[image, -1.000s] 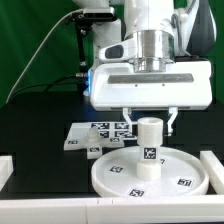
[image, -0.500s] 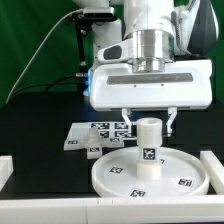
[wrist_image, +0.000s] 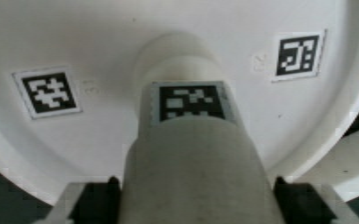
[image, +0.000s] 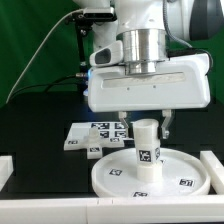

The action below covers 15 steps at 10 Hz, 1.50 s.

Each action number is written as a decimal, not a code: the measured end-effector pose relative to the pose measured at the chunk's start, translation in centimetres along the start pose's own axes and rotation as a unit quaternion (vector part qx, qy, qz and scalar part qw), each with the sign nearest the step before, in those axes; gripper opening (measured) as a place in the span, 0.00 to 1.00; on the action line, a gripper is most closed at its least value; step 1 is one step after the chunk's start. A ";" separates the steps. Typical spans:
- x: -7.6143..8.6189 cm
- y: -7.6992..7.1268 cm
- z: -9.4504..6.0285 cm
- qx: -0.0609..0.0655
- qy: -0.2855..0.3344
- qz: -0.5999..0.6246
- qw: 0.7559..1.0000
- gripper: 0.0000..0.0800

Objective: Assemble round table

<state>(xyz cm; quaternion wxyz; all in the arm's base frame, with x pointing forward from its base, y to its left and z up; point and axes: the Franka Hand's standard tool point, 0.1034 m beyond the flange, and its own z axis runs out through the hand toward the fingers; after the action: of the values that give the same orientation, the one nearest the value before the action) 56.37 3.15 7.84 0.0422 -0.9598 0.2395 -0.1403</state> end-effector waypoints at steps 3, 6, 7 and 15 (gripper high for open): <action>0.0 0.0 0.0 -0.001 0.002 -0.006 1.000 0.61; 0.0 -0.1 -0.3 0.003 -0.008 -0.011 1.000 0.80; -0.1 0.0 -0.3 0.005 -0.033 0.013 0.999 0.80; -1.2 -0.9 -0.1 -0.008 -0.130 0.018 0.991 0.81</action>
Offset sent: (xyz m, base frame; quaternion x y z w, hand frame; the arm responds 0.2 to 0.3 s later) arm 0.0000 0.0000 0.0000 0.0000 0.0000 -0.0650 0.9979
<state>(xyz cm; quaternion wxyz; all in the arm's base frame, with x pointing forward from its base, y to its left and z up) 55.77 4.53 7.82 0.0673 -0.9657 0.2505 -0.0120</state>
